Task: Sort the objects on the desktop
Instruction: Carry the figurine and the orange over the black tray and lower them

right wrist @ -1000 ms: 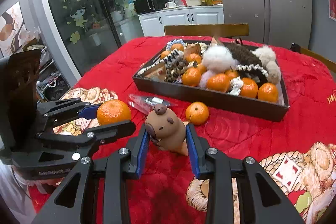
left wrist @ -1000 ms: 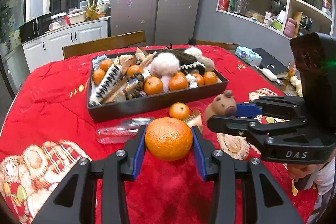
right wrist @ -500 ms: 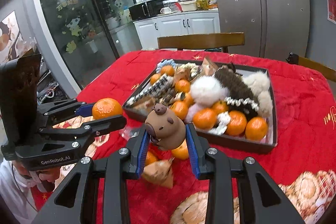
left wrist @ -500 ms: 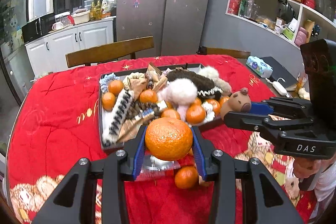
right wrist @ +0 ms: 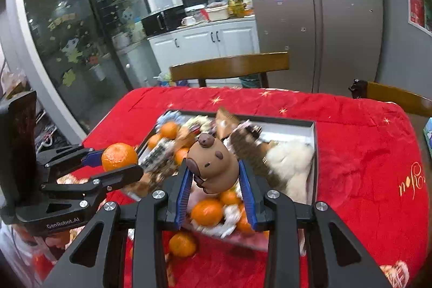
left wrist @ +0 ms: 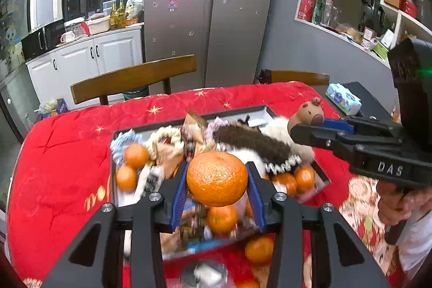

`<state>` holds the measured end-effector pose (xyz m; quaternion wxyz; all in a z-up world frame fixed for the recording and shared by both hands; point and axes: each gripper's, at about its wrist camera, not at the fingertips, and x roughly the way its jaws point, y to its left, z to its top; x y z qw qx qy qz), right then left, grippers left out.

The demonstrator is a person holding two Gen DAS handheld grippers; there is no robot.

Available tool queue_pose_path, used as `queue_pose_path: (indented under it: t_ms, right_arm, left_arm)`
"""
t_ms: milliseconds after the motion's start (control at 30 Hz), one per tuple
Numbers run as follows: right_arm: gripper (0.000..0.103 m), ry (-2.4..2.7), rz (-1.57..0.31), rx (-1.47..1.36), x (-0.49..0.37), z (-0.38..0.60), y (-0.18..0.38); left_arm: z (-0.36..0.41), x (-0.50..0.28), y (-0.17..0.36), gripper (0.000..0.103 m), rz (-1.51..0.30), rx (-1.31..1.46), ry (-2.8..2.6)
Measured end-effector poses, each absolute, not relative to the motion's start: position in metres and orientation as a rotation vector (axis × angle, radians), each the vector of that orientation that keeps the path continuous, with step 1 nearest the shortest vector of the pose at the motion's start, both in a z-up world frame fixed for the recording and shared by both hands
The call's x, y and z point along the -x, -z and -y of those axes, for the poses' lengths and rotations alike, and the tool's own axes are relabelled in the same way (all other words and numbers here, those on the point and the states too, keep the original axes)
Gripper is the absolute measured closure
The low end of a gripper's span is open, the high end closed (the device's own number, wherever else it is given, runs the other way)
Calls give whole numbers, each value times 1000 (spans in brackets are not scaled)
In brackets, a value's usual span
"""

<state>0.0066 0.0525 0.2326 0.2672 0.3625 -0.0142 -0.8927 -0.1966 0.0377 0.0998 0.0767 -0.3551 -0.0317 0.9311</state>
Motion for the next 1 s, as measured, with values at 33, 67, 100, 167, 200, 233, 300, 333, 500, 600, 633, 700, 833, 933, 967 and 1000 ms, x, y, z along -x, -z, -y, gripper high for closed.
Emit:
queue_pose_path:
  t_ms: [33, 67, 100, 167, 200, 233, 300, 333, 500, 600, 633, 700, 833, 933, 967, 1000]
  right_arm:
    - [70, 2417, 40, -977, -1, -53, -232]
    - [70, 2427, 36, -977, 6, -54, -230]
    - [70, 2437, 34, -976, 11, -55, -229]
    - [70, 2454, 39, -983, 26, -56, -224]
    - [70, 2461, 45, -990, 34, -57, -221]
    - [70, 2469, 50, -997, 41, -58, -219]
    - [70, 2476, 65, -1014, 58, -62, -212]
    - [70, 2476, 62, -1023, 67, -63, -209]
    - [70, 2497, 17, -1061, 100, -64, -194]
    - [70, 2471, 17, -1114, 116, -66, -186]
    - [70, 2456, 9, -1139, 121, -66, -181]
    - [70, 2440, -20, -1177, 128, -66, -174]
    - [70, 2420, 17, -1247, 142, -71, -160]
    - [70, 2429, 23, -1299, 152, -75, -146]
    - [70, 2421, 26, -1312, 153, -75, -141]
    - [70, 2422, 15, -1309, 153, -75, -141]
  left_arm:
    - [-37, 206, -98, 61, 105, 1068, -2789]
    - [-38, 216, -96, 61, 111, 1075, -2787]
    - [-37, 228, -92, 61, 117, 1089, -2780]
    - [-37, 248, -87, 61, 131, 1113, -2771]
    - [-37, 259, -84, 61, 142, 1125, -2767]
    - [-37, 269, -81, 61, 142, 1139, -2754]
    - [-38, 284, -74, 61, 155, 1166, -2736]
    - [-38, 291, -70, 61, 170, 1175, -2743]
    - [-44, 319, -56, 61, 167, 1241, -2709]
    - [-43, 323, -49, 61, 209, 1250, -2704]
    - [-44, 325, -46, 61, 184, 1267, -2703]
    - [-45, 328, -41, 61, 161, 1261, -2724]
    - [-45, 334, -33, 61, 150, 1284, -2731]
    - [-45, 335, -30, 61, 139, 1287, -2738]
    - [-45, 335, -30, 61, 136, 1288, -2738]
    - [-44, 335, -30, 61, 137, 1288, -2738]
